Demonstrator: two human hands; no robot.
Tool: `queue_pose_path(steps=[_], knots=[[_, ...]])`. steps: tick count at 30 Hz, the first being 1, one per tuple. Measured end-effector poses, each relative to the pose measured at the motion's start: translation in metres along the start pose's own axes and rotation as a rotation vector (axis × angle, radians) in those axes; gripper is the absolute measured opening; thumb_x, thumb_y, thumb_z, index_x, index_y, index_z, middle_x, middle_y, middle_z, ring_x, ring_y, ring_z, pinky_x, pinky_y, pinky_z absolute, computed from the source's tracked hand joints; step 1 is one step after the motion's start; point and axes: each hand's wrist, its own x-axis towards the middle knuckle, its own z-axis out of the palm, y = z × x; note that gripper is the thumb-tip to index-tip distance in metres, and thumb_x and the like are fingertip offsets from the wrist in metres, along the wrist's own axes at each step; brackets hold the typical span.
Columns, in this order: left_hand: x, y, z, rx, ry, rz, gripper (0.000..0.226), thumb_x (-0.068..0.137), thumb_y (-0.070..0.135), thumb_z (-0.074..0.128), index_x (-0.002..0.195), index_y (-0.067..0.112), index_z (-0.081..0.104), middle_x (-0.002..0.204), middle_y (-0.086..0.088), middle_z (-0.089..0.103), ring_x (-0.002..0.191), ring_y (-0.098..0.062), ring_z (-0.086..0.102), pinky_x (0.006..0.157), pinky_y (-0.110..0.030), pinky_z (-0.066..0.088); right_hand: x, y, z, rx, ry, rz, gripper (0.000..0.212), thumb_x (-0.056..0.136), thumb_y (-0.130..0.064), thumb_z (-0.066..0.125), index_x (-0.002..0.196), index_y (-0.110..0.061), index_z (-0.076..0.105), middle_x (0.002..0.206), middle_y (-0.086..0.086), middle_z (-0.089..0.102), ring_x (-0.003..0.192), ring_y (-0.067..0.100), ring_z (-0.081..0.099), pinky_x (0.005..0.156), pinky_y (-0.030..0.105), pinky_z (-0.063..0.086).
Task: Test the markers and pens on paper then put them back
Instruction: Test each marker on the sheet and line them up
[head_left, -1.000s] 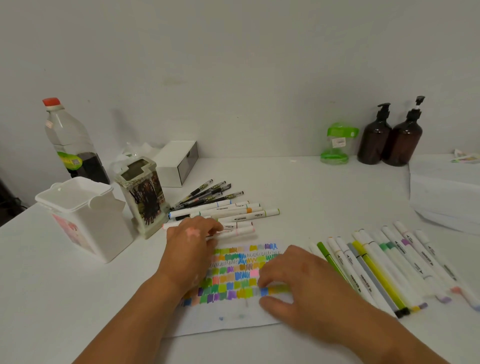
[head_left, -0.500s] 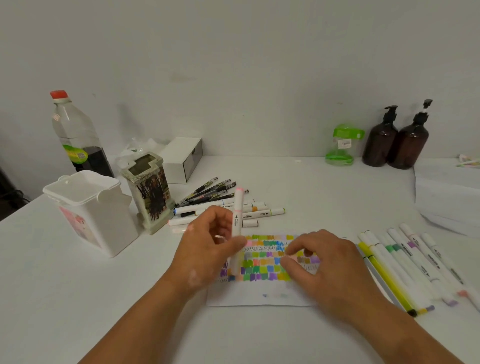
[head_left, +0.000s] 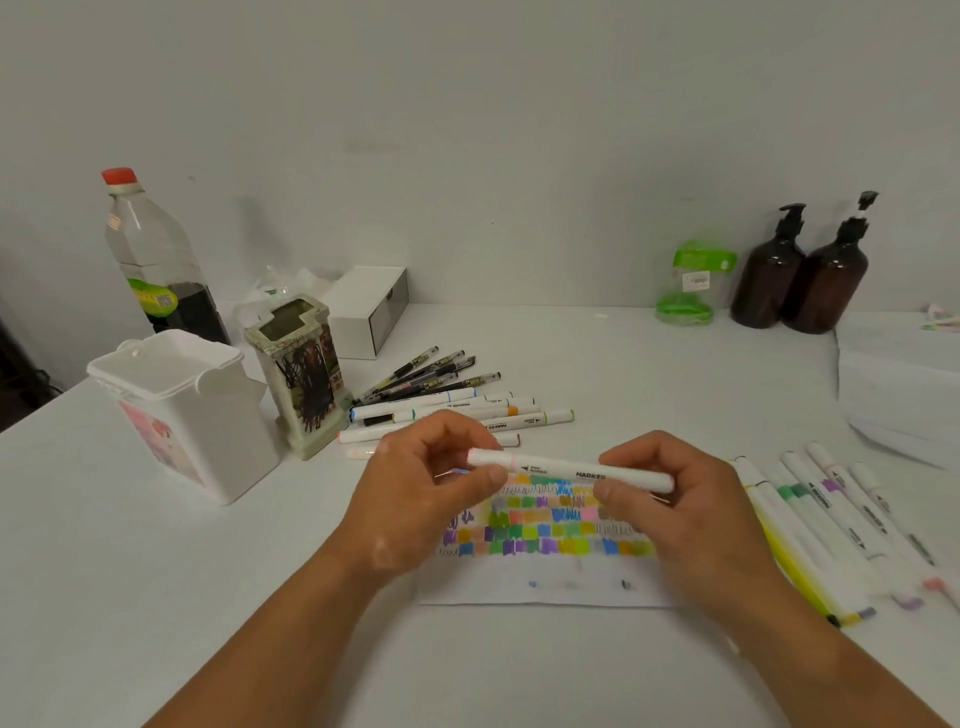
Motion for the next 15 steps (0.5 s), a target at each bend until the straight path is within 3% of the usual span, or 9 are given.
queue_pose_path(steps=[3,6,10,15], knots=[[-0.006,-0.003,0.009,0.378,-0.092,0.193,0.022,0.087,0.031,0.072,0.109,0.032,0.073,0.101,0.015,0.072,0.094,-0.009,0.068,0.077,-0.02,0.056,0.001,0.001,0.0,0.033,-0.023,0.001,0.028,0.082,-0.007,0.082,0.082,-0.034,0.074,0.074,-0.01,0.071,0.068,0.006,0.068,0.058,0.02,0.053],[-0.008,-0.002,0.02,0.588,-0.195,0.319,0.036,0.097,0.041,0.053,0.128,0.029,0.066,0.105,0.016,0.068,0.094,-0.004,0.061,0.079,-0.014,0.047,0.0,0.0,0.004,0.087,-0.083,-0.014,0.02,0.075,-0.018,0.084,0.082,-0.034,0.074,0.067,-0.012,0.067,0.061,0.003,0.061,0.057,0.017,0.049],[-0.008,0.001,0.021,0.648,-0.274,0.31,0.035,0.101,0.04,0.043,0.126,0.025,0.063,0.087,0.013,0.061,0.078,-0.008,0.055,0.068,-0.017,0.043,0.0,0.0,0.009,0.269,-0.139,0.031,0.016,0.069,-0.03,0.08,0.084,-0.025,0.074,0.06,-0.003,0.062,0.054,0.013,0.054,0.053,0.024,0.047],[-0.008,0.002,0.02,0.636,-0.345,0.319,0.032,0.103,0.037,0.045,0.128,0.025,0.061,0.081,0.008,0.06,0.076,-0.014,0.056,0.07,-0.029,0.048,-0.005,0.001,0.021,0.326,-0.236,0.046,0.027,0.066,-0.043,0.081,0.084,-0.024,0.074,0.06,0.001,0.062,0.054,0.017,0.054,0.05,0.022,0.045]])
